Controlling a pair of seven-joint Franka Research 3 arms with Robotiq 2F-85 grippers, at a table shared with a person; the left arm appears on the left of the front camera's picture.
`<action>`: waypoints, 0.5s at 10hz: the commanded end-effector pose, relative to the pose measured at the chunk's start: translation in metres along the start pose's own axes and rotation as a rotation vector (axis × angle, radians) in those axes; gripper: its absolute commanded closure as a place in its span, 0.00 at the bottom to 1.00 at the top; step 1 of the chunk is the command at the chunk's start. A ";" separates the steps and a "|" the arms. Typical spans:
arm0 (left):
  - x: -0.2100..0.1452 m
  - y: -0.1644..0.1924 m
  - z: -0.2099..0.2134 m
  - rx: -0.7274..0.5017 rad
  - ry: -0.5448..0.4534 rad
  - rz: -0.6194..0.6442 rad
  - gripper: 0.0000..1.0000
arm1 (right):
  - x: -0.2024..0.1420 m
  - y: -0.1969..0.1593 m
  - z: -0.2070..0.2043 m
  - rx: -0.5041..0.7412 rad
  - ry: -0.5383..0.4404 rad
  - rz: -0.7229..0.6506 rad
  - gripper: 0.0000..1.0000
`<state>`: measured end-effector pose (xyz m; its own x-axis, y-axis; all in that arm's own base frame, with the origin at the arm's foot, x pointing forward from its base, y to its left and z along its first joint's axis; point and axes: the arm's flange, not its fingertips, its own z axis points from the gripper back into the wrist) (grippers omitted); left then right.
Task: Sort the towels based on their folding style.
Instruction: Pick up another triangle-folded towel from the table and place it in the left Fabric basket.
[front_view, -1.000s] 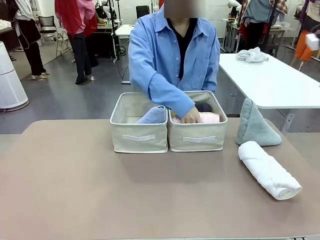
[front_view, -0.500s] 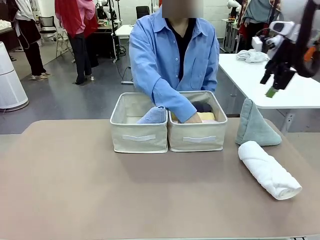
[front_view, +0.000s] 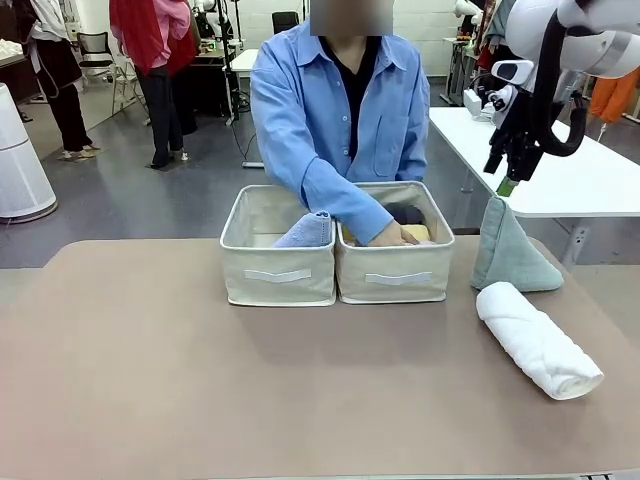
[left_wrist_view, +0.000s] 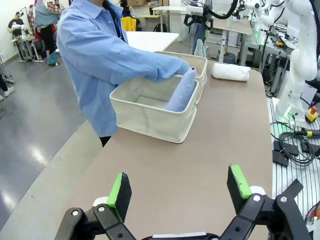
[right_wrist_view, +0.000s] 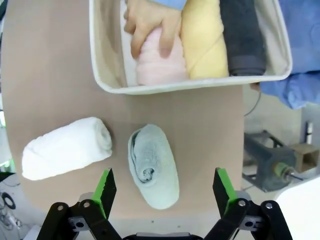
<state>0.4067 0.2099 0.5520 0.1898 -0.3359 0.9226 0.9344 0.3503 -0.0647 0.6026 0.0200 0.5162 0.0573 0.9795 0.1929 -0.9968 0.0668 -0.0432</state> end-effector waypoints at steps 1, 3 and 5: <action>0.000 -0.001 0.002 0.001 -0.008 -0.004 0.00 | -0.005 -0.009 0.000 0.057 0.033 -0.004 0.00; 0.000 -0.001 0.002 0.001 -0.008 -0.004 0.00 | -0.011 -0.008 -0.012 0.071 0.048 -0.007 0.00; 0.000 -0.001 0.002 0.001 -0.008 -0.004 0.00 | -0.013 -0.006 -0.025 0.089 0.055 -0.002 0.00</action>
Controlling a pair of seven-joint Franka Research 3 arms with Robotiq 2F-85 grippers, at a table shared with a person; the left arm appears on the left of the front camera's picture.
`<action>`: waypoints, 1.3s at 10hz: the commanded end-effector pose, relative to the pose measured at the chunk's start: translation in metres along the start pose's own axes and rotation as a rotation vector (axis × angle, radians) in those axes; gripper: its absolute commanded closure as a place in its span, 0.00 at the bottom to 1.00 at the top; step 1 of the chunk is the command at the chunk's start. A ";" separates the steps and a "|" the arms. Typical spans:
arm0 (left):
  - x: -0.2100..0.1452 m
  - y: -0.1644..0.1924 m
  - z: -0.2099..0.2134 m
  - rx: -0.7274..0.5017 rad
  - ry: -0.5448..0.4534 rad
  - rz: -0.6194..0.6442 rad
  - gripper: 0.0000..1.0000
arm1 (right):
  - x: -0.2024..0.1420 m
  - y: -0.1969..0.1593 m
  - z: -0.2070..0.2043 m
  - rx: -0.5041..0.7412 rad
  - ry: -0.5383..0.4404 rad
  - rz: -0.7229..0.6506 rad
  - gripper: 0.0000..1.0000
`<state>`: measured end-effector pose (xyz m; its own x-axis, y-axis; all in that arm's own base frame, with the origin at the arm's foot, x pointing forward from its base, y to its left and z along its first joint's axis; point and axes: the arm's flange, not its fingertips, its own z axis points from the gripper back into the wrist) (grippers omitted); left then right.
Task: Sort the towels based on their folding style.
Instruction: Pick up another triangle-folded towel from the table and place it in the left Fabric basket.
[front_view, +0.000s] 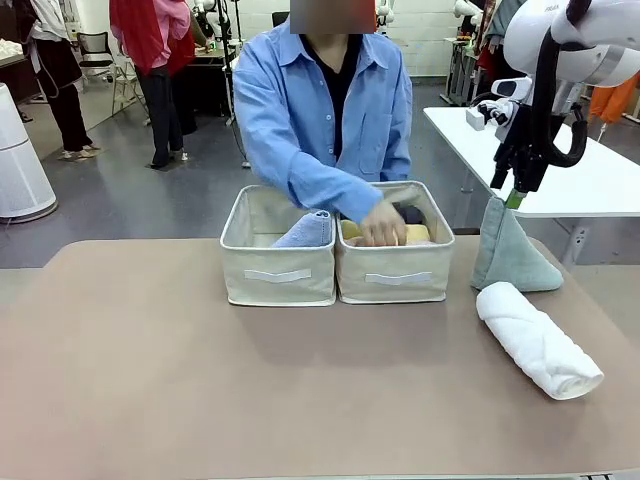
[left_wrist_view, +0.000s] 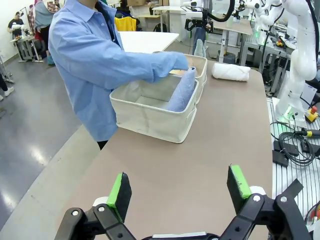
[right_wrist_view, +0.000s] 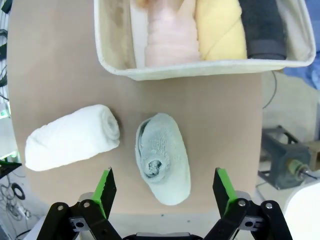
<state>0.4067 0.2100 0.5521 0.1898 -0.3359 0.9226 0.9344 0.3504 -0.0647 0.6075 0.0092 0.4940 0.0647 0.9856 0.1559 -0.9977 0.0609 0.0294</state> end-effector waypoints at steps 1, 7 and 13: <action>0.000 -0.001 0.002 0.001 -0.008 -0.004 0.00 | 0.003 -0.001 -0.011 0.023 0.021 0.011 0.00; 0.000 -0.001 0.002 0.001 -0.008 -0.004 0.00 | 0.002 -0.002 -0.049 0.031 0.053 -0.004 0.00; 0.000 -0.001 0.002 0.001 -0.008 -0.004 0.00 | -0.001 -0.003 -0.051 0.068 0.027 0.001 1.00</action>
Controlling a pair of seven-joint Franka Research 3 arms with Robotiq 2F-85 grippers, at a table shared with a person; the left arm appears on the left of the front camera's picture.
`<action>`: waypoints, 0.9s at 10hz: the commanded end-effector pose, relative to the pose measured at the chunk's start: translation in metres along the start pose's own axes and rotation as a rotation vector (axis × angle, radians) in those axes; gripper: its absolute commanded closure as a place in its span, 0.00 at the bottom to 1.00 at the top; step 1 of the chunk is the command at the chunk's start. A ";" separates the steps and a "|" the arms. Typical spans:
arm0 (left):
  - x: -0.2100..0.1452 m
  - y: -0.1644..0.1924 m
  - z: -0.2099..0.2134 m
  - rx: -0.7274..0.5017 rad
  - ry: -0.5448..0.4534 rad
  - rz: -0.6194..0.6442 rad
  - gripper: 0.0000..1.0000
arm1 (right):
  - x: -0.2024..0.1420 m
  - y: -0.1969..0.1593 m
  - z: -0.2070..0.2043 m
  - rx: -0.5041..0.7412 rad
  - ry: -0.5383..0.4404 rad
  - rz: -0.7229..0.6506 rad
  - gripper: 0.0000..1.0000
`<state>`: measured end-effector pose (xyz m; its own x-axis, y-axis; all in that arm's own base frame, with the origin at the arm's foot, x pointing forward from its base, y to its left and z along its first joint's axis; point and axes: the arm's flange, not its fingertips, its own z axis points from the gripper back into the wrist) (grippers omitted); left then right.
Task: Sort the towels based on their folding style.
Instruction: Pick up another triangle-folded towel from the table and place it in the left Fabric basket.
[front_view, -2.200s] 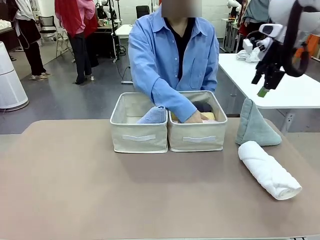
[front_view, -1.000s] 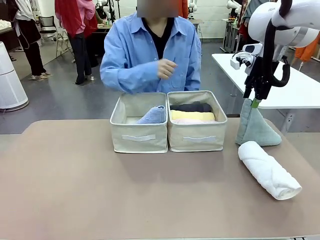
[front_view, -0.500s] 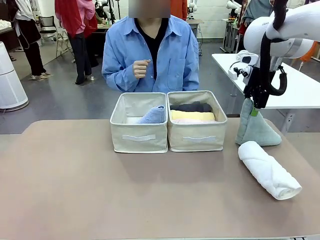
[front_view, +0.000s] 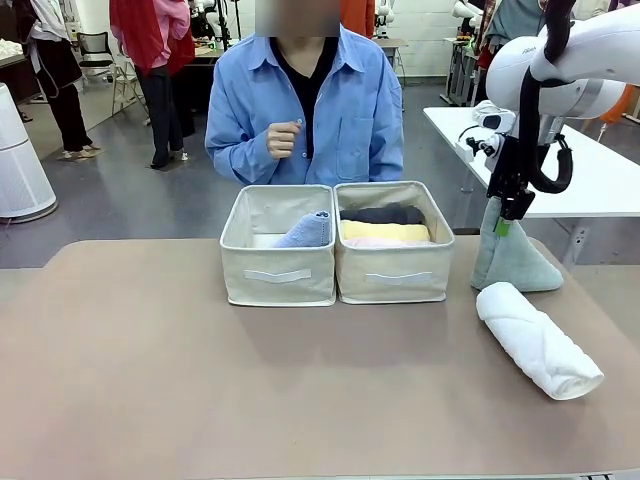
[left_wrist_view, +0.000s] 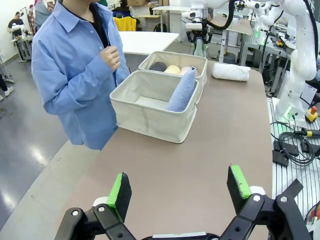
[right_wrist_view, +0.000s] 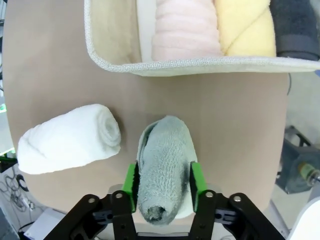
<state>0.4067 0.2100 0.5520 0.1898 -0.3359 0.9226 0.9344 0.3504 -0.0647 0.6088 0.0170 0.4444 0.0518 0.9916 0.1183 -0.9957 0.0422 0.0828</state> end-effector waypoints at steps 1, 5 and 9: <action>0.000 -0.001 0.002 0.001 -0.008 -0.004 0.00 | -0.001 -0.001 -0.001 0.014 -0.012 -0.010 1.00; 0.000 -0.001 0.002 0.001 -0.008 -0.004 0.00 | 0.004 0.023 0.034 0.000 0.028 -0.007 1.00; 0.000 -0.001 0.002 0.001 -0.008 -0.004 0.00 | 0.029 0.098 0.146 -0.068 -0.039 -0.017 0.88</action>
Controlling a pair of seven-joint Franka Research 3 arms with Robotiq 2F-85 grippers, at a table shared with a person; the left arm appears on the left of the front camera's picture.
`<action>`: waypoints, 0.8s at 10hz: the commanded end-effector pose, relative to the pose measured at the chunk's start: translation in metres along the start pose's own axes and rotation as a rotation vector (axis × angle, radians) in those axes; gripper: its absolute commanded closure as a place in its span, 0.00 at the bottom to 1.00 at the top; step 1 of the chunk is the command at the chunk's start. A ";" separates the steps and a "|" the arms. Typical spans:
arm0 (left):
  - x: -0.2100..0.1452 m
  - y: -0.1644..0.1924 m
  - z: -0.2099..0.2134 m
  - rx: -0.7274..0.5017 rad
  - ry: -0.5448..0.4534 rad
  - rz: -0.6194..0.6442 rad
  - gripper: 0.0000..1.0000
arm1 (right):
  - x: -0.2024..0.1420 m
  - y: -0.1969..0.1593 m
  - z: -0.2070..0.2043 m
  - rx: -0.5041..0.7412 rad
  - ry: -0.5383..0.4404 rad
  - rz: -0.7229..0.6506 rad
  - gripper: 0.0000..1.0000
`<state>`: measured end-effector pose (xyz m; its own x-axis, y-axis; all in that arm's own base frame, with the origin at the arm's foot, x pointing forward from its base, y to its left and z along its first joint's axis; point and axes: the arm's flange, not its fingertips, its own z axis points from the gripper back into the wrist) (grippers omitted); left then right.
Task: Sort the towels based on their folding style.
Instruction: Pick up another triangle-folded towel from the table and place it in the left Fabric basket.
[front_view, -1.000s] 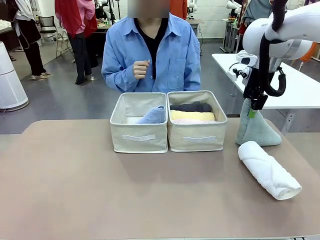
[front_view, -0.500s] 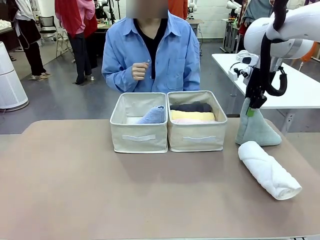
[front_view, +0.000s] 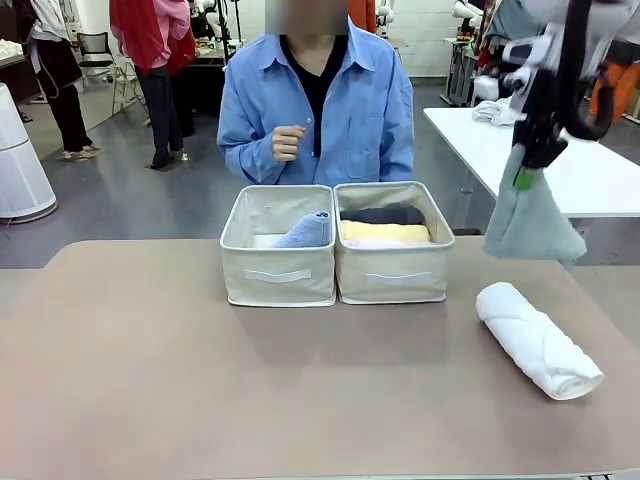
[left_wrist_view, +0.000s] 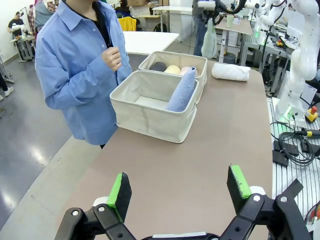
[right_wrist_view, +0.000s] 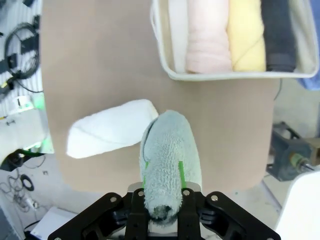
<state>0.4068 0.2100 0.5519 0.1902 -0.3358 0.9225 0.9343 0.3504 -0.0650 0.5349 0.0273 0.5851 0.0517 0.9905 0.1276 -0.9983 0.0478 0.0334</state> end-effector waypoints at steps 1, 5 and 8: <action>0.000 -0.001 0.002 0.001 -0.008 -0.004 0.00 | 0.013 0.024 0.035 -0.047 -0.059 -0.008 0.88; 0.000 -0.001 0.002 0.001 -0.008 -0.004 0.00 | 0.047 0.036 0.036 -0.037 -0.132 0.026 0.88; 0.000 -0.001 0.002 0.001 -0.008 -0.004 0.00 | 0.032 0.052 0.035 -0.061 -0.026 -0.014 0.88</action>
<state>0.4068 0.2099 0.5519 0.1901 -0.3360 0.9225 0.9344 0.3503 -0.0650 0.5019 0.0769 0.6226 0.0177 0.9772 0.2116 -0.9998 0.0185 -0.0015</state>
